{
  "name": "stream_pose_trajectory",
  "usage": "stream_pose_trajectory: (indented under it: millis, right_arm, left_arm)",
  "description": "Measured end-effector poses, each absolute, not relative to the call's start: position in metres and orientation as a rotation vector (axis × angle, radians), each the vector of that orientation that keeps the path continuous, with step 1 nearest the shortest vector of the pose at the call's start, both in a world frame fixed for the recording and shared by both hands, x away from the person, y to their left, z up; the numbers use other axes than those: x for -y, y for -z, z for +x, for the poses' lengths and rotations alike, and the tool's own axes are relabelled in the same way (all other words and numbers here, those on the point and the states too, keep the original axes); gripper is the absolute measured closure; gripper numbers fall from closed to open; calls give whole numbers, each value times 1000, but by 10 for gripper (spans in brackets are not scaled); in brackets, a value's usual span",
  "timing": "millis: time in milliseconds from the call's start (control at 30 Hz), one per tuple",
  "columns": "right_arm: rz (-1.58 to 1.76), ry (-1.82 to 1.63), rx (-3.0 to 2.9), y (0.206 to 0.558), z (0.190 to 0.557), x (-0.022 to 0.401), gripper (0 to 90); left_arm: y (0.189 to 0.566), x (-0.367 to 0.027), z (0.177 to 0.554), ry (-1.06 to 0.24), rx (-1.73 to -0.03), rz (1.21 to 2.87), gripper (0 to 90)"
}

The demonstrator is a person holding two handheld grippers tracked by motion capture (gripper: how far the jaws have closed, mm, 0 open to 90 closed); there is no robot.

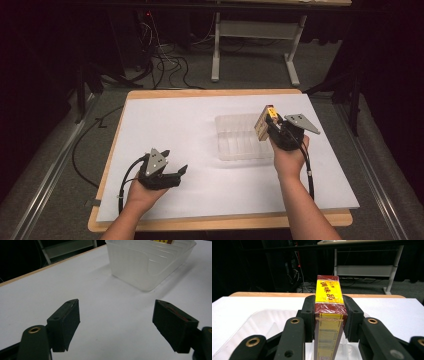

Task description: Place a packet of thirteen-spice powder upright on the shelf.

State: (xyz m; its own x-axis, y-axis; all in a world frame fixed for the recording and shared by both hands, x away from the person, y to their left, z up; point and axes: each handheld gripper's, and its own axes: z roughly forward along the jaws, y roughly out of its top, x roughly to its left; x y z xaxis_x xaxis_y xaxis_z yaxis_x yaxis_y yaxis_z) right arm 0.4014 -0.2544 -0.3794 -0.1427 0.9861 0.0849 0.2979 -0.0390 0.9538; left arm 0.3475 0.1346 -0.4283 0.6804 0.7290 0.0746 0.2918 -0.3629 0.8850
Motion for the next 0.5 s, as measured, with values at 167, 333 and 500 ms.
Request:
stream_pose_trajectory:
  millis: [167, 333, 500]
  right_arm:
    - [1400, -1203, -1505, 380, 402, 252, 678]
    - [1424, -1185, -1502, 383, 403, 250, 678]
    - [1426, -1169, -1505, 390, 403, 247, 677]
  left_arm:
    - [429, -134, 348, -580, -791, 1949, 225]
    - [429, -134, 348, -578, -790, 1951, 225]
    - [429, -134, 348, -578, -789, 1954, 225]
